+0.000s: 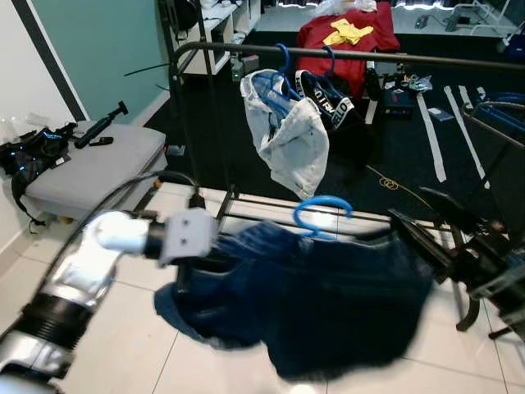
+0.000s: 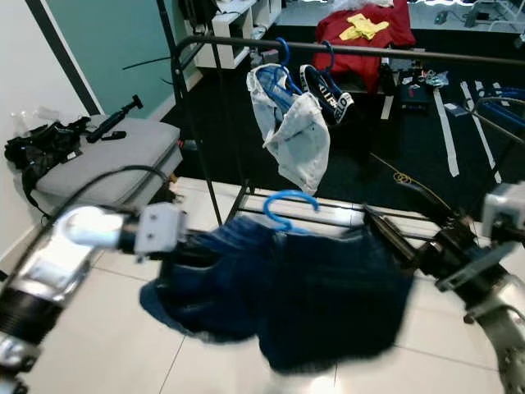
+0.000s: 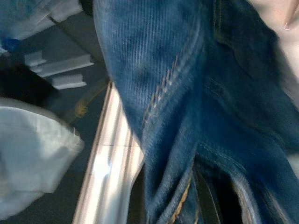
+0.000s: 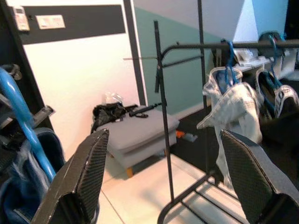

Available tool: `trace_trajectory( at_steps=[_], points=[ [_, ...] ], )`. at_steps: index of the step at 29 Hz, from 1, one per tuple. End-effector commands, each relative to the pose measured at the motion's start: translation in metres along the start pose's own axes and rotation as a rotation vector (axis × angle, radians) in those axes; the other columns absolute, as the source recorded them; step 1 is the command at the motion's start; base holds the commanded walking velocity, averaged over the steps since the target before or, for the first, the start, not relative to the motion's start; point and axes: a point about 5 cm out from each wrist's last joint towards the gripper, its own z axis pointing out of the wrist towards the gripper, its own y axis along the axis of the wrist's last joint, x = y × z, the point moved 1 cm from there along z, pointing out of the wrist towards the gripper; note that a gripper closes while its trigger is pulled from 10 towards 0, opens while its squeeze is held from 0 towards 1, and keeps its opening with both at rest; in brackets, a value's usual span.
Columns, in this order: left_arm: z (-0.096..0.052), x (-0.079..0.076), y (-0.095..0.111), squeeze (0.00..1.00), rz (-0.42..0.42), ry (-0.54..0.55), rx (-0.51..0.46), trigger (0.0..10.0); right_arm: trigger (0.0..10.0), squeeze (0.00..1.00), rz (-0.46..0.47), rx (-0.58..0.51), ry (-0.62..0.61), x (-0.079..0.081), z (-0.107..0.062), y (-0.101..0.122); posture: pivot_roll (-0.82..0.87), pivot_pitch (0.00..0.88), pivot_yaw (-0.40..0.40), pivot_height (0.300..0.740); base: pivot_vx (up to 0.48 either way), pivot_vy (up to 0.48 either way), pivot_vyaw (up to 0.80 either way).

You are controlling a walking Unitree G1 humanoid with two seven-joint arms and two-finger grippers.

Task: Hang hanger

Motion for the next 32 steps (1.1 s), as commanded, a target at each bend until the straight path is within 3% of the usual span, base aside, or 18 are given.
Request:
trace_trajectory(
  at_steps=[1,4,5,6,8,10,11,12,14,16,19,20,23,24,25,28,31,32],
  points=[
    [-0.001,0.009,-0.009,0.0,-0.008,0.094,0.074,10.0,10.0,0.0,0.006,0.015,-0.038,-0.003,0.003,-0.004,-0.08,0.091,0.082,0.74,0.0,0.0,0.0],
    [0.003,0.012,-0.013,0.0,-0.028,0.135,0.105,10.0,10.0,0.0,0.011,0.006,-0.08,-0.005,0.006,-0.004,-0.08,0.091,0.083,0.74,0.0,0.0,0.0],
    [0.011,0.014,-0.021,0.0,-0.137,0.27,0.137,10.0,10.0,0.0,0.036,-0.017,-0.123,-0.006,0.01,-0.005,-0.08,0.094,0.088,0.74,0.0,0.0,0.0],
    [0.011,0.014,-0.021,0.0,-0.137,0.27,0.137,10.0,10.0,0.0,0.036,-0.017,-0.123,-0.006,0.01,-0.005,-0.08,0.094,0.088,0.74,0.0,0.0,0.0],
    [0.024,0.013,-0.033,0.0,-0.384,0.558,0.16,10.0,10.0,0.0,0.074,-0.059,-0.203,-0.007,0.016,-0.008,-0.08,0.099,0.09,0.74,0.0,0.0,0.0],
    [0.024,0.013,-0.033,0.0,-0.384,0.558,0.16,10.0,10.0,0.0,0.074,-0.059,-0.203,-0.007,0.016,-0.008,-0.08,0.099,0.09,0.74,0.0,0.0,0.0],
    [0.027,0.008,-0.037,0.0,-0.469,0.673,0.17,10.0,10.0,0.0,0.096,-0.074,-0.232,-0.008,0.019,-0.01,-0.07,0.101,0.089,0.74,0.0,0.0,0.0],
    [0.027,0.008,-0.037,0.0,-0.469,0.673,0.17,10.0,10.0,0.0,0.096,-0.074,-0.232,-0.008,0.019,-0.01,-0.07,0.101,0.089,0.74,0.0,0.0,0.0],
    [0.021,0.001,-0.042,0.0,-0.575,0.89,0.185,10.0,10.0,0.0,0.141,-0.086,-0.265,-0.009,0.025,-0.015,-0.07,0.106,0.087,0.74,0.0,0.0,0.0],
    [0.01,-0.001,-0.034,0.0,-0.506,1.058,0.162,10.0,10.0,0.0,0.18,-0.09,-0.258,-0.006,0.031,-0.02,-0.06,0.112,0.08,0.74,0.0,0.0,0.0],
    [0.007,-0.002,-0.03,0.0,-0.463,1.093,0.155,10.0,10.0,0.0,0.192,-0.093,-0.253,-0.005,0.033,-0.021,-0.06,0.113,0.078,0.74,0.0,0.0,0.0],
    [0.004,-0.005,-0.022,0.0,-0.348,1.123,0.156,10.0,10.0,0.0,0.241,-0.122,-0.252,-0.003,0.037,-0.021,-0.05,0.116,0.079,0.74,0.0,0.0,0.0],
    [0.008,-0.019,-0.005,0.0,-0.076,1.112,0.168,10.0,10.0,0.0,0.403,-0.196,-0.194,0.011,0.056,-0.021,-0.05,0.119,0.081,0.74,0.0,0.0,0.0],
    [0.008,-0.019,-0.005,0.0,-0.076,1.112,0.168,10.0,10.0,0.0,0.403,-0.196,-0.194,0.011,0.056,-0.021,-0.05,0.119,0.081,0.74,0.0,0.0,0.0],
    [0.01,-0.024,0.0,0.0,0.015,1.09,0.173,10.0,10.0,0.0,0.465,-0.205,-0.14,0.022,0.064,-0.022,-0.05,0.119,0.081,0.74,0.0,0.0,0.0],
    [0.014,-0.03,0.006,0.0,0.156,1.07,0.193,10.0,10.0,0.0,0.527,-0.205,-0.081,0.037,0.077,-0.023,-0.05,0.121,0.078,0.74,0.0,0.0,0.0],
    [0.015,-0.031,0.007,0.0,0.204,1.072,0.207,10.0,10.0,0.0,0.537,-0.202,-0.074,0.041,0.08,-0.024,-0.05,0.121,0.078,0.74,0.0,0.0,0.0],
    [0.013,-0.03,0.005,0.0,0.278,1.083,0.246,10.0,10.0,0.0,0.59,-0.238,-0.043,0.05,0.088,-0.017,-0.05,0.122,0.073,0.74,0.0,0.0,0.0]
  ],
)
